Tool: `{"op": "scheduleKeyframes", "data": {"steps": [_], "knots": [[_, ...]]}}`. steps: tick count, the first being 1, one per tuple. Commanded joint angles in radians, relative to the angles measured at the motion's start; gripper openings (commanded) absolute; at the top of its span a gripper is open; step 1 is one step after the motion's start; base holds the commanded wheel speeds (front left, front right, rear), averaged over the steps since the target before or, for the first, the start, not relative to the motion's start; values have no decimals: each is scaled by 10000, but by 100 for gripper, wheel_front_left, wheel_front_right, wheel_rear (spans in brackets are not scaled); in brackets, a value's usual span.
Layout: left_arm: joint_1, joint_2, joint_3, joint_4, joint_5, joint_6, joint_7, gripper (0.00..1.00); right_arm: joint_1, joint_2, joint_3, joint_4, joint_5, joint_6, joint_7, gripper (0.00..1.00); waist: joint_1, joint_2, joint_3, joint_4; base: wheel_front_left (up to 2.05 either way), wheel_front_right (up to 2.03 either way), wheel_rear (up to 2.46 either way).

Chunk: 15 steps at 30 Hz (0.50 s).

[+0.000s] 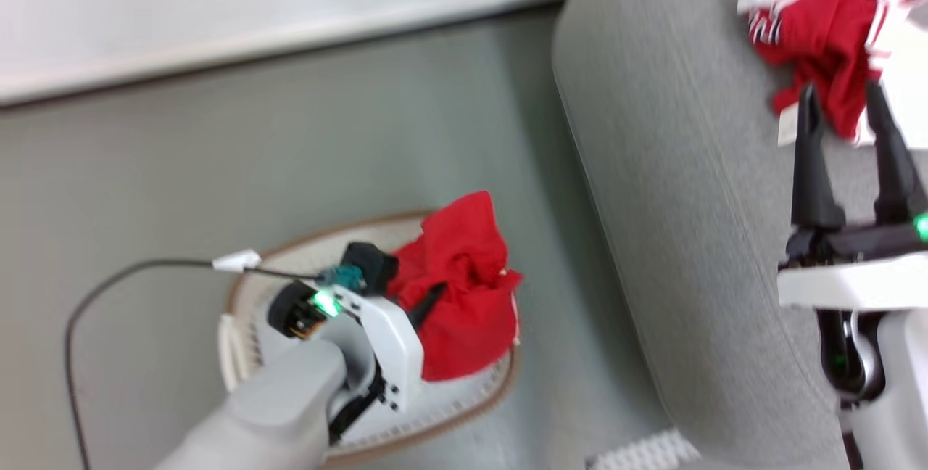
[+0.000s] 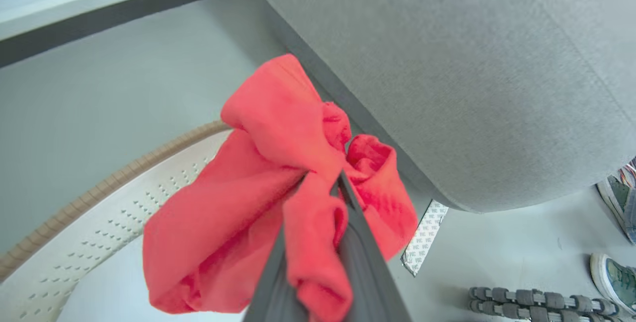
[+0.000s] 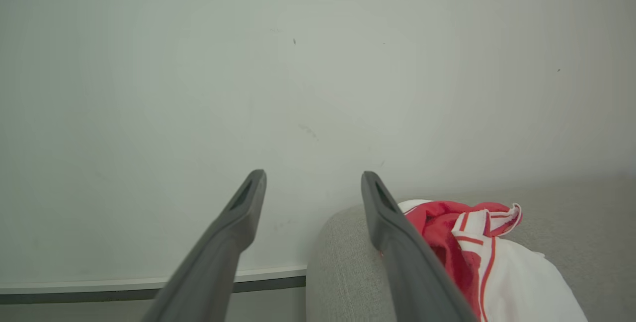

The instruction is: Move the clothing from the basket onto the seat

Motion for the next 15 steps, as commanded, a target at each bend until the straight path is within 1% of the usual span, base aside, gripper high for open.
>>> {"op": "scheduleKeyframes", "data": {"steps": [1, 5, 9, 15], "knots": [[201, -40, -21, -67, -50, 13, -155, 0, 280, -156, 22, 147, 111, -22, 10, 100, 2, 0, -1245, 723, 0, 0, 0], [449, -136, 4, -362, -83, 13, -557, 0, 784, -456, 213, 586, 298, -22, 11, 100, 2, 0, -2181, 1083, 0, 0, 0], [633, -46, 152, -848, 59, 106, -736, 0, 1304, -734, 461, 895, 470, -22, 11, 100, 2, 0, -3022, 1443, 0, 0, 0], [862, 312, 509, -2207, 329, 483, -832, 0, 1901, -1128, 1026, 1315, 766, -22, 10, 100, 2, 0, -3966, 1922, 0, 0, 0]]}}
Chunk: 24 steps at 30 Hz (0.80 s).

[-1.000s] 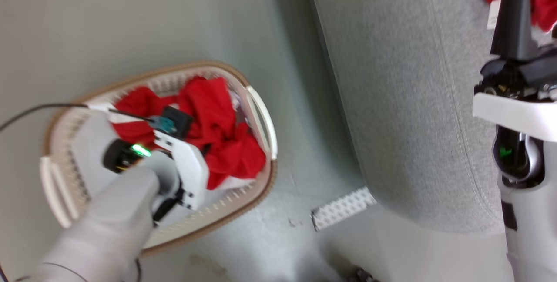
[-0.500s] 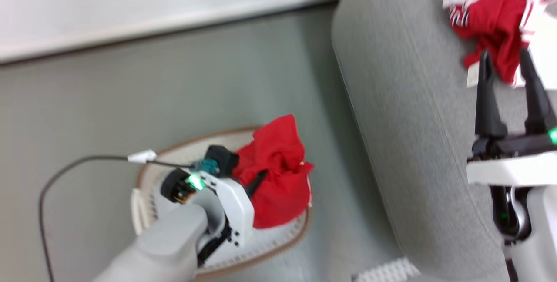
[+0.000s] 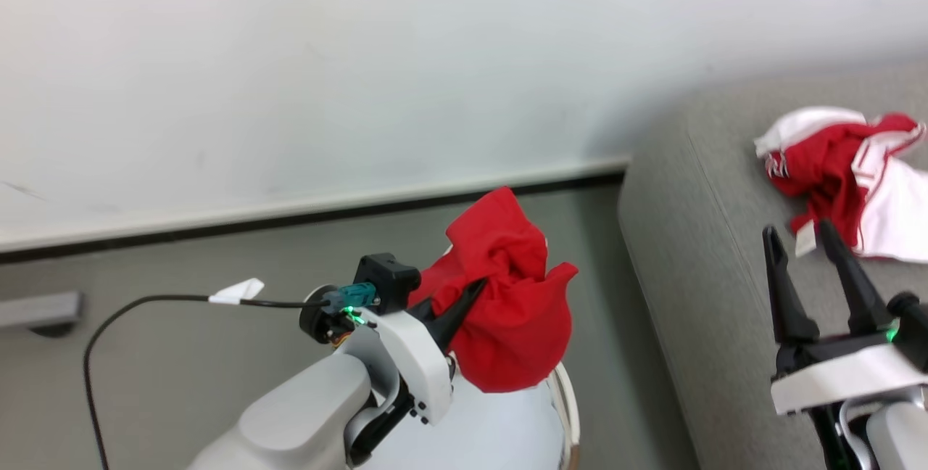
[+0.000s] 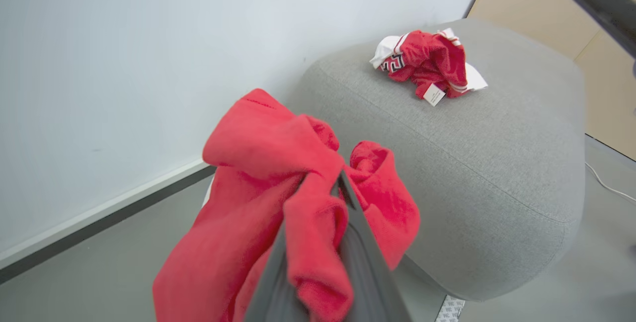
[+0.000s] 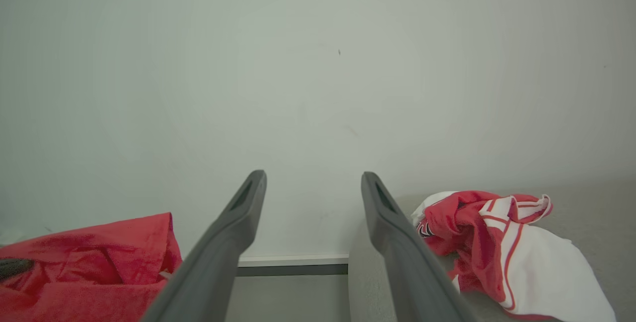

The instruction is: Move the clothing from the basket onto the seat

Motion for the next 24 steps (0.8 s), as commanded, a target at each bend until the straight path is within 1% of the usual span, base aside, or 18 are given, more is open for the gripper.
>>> {"op": "scheduleKeyframes", "data": {"steps": [1, 4, 8, 11, 15, 22, 24], "knots": [[179, 137, 97, -326, 169, 104, -67, 0, 262, -124, 59, 100, 154, -22, 11, 100, 4, -1, -775, 589, 0, 0, 0], [251, 419, 337, -1207, 219, 406, -65, 0, 527, -175, 247, 208, 305, -22, 11, 100, 4, -1, -1147, 786, 0, 0, 0], [139, 853, 600, -2410, 275, 818, -33, 0, 812, -88, 489, 283, 474, -22, 11, 100, 4, -1, -1440, 1017, 0, 0, 0], [35, 1211, 778, -3251, 293, 1164, 101, 0, 931, -23, 748, 375, 562, -22, 10, 100, 4, -1, -1582, 1088, 0, 0, 0], [-30, 1605, 955, -4292, 257, 1502, 326, 0, 989, 59, 1100, 464, 659, -22, 11, 100, 4, -1, -1707, 1161, 0, 0, 0], [148, 1988, 1002, -5302, 221, 1916, 676, 0, 870, 102, 1499, 440, 806, -22, 11, 100, 4, -1, -1760, 1136, 0, 0, 0], [190, 2011, 981, -5420, 200, 1980, 724, 0, 857, 308, 1756, 67, 1367, -22, 11, 100, 4, -1, -1756, 1113, 0, 0, 0]]}}
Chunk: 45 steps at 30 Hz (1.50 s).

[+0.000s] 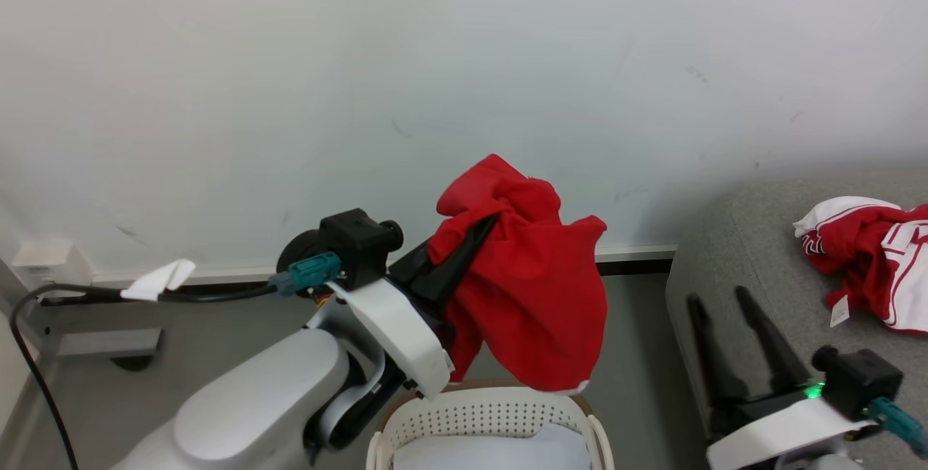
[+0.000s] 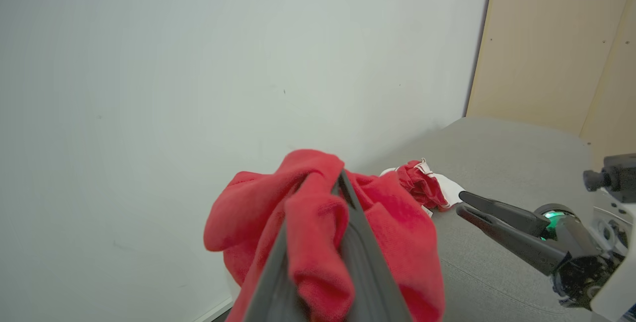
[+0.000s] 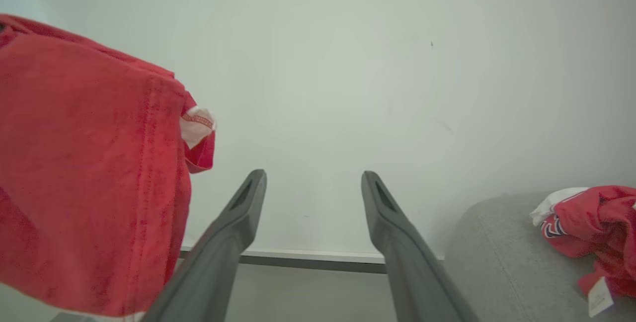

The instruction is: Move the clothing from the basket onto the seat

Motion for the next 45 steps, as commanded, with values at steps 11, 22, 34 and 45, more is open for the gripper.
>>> {"op": "scheduleKeyframes", "data": {"steps": [11, 22, 34, 45], "knots": [[56, -46, -69, -154, -136, 35, 117, 0, -339, -744, 2945, -986, 2202, -22, 9, 100, 1, -1, 61, -117, 0, 0, 0], [-73, -591, -520, -430, -151, -270, 306, 0, -1951, -890, 5396, 332, 3505, -22, 10, 100, 1, -1, 67, 343, 0, 0, 0], [68, -1186, -1257, -528, -229, -654, 739, 0, -3035, -595, 6057, 1095, 3945, -22, 10, 100, 1, -1, 0, 1394, 0, 0, 0], [157, -1310, -1485, -132, -382, -774, 878, 0, -2774, -249, 5179, 754, 3124, -22, 8, 100, 1, -1, -53, 2032, 0, 0, 0]]}}
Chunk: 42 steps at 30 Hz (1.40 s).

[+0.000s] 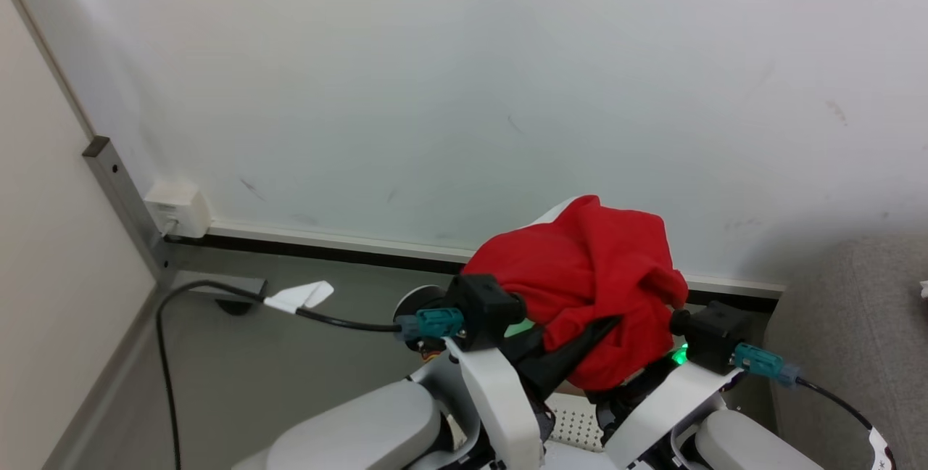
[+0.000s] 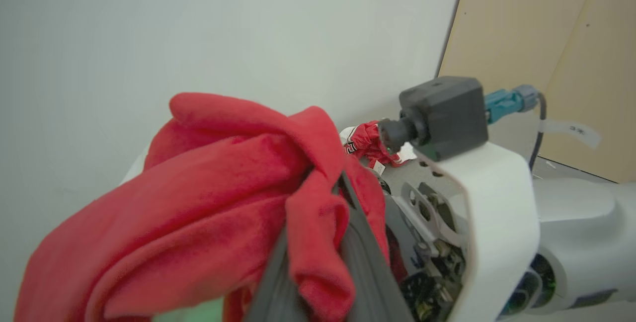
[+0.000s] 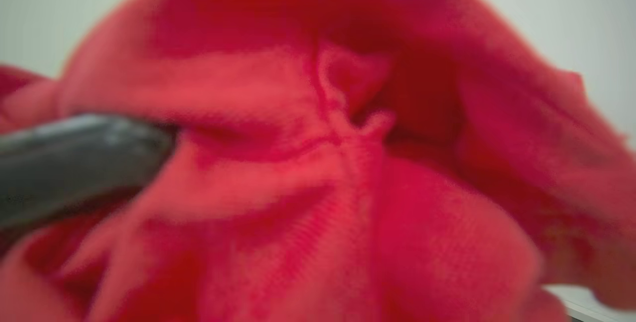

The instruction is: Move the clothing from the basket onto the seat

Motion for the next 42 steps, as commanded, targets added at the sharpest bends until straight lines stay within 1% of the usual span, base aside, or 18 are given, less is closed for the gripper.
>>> {"op": "scheduleKeyframes", "data": {"steps": [1, 5, 6, 7, 15, 23, 24, 25, 26, 27, 34, 35, 37, 38, 39, 42], "knots": [[106, 39, 30, 66, -128, 1, -2, 0, 122, -8, -80, -52, -104, -22, 8, 100, -1, 0, 10, 38, 0, 0, 0], [111, 85, 58, 139, -153, -5, -46, 0, 299, 45, -183, -149, -409, -23, 8, 100, -1, 0, 50, 77, 0, 0, 0], [107, 89, 68, 149, -138, 2, -67, 0, 319, 36, -208, -132, -463, -23, 7, 38, -1, 0, 60, 76, 0, 0, 0], [100, 89, 81, 160, -143, 12, -85, 0, 341, 26, -223, -129, -478, -23, 7, 0, -1, 0, 73, 70, 0, 0, 0], [58, 267, 368, 256, -260, 163, -313, 0, 562, -155, -320, -201, -736, -23, 7, 0, -1, 0, 164, -158, 0, 0, 0], [163, 433, 575, 445, -327, 341, -520, 0, 1037, -434, -496, -476, -844, -23, 7, 0, -1, 0, 194, -597, 0, 0, 0], [173, 423, 573, 453, -343, 362, -533, 7, 1100, -469, -556, -526, -877, -23, 7, 0, -1, 0, 196, -647, 0, 0, 0], [195, 429, 586, 460, -355, 378, -550, 28, 1147, -490, -606, -574, -913, -23, 8, 0, -1, 0, 204, -720, 0, 0, 0], [222, 418, 601, 460, -366, 397, -580, 62, 1198, -518, -703, -627, -968, -23, 7, 0, -1, 0, 211, -780, 0, 0, 0], [248, 414, 609, 462, -375, 395, -599, 100, 1261, -537, -823, -675, -1017, -23, 7, 0, -1, 0, 222, -850, 0, 0, 0], [320, 482, 639, 417, -347, 475, -736, 100, 1566, -720, -1521, -968, -1376, -23, 5, 0, -1, 0, 284, -1478, 0, 0, 0], [320, 482, 639, 417, -347, 475, -736, 100, 1566, -720, -1521, -968, -1376, -23, 5, 0, -1, 0, 284, -1478, 0, 0, 0], [339, 510, 649, 373, -294, 504, -793, 100, 1619, -801, -1689, -1046, -1498, -23, 5, 0, -1, 0, 298, -1711, 0, 0, 0], [349, 549, 666, 331, -218, 536, -868, 100, 1647, -871, -1892, -1123, -1591, -23, 5, 0, -1, 0, 311, -1975, 0, 0, 0], [349, 549, 666, 331, -218, 536, -868, 100, 1647, -871, -1892, -1123, -1591, -23, 5, 0, -1, 0, 311, -1975, 0, 0, 0], [365, 580, 669, 241, -82, 556, -1030, 100, 1644, -1011, -2184, -1214, -1717, -23, 5, 0, -1, 0, 330, -2400, 0, 0, 0]]}}
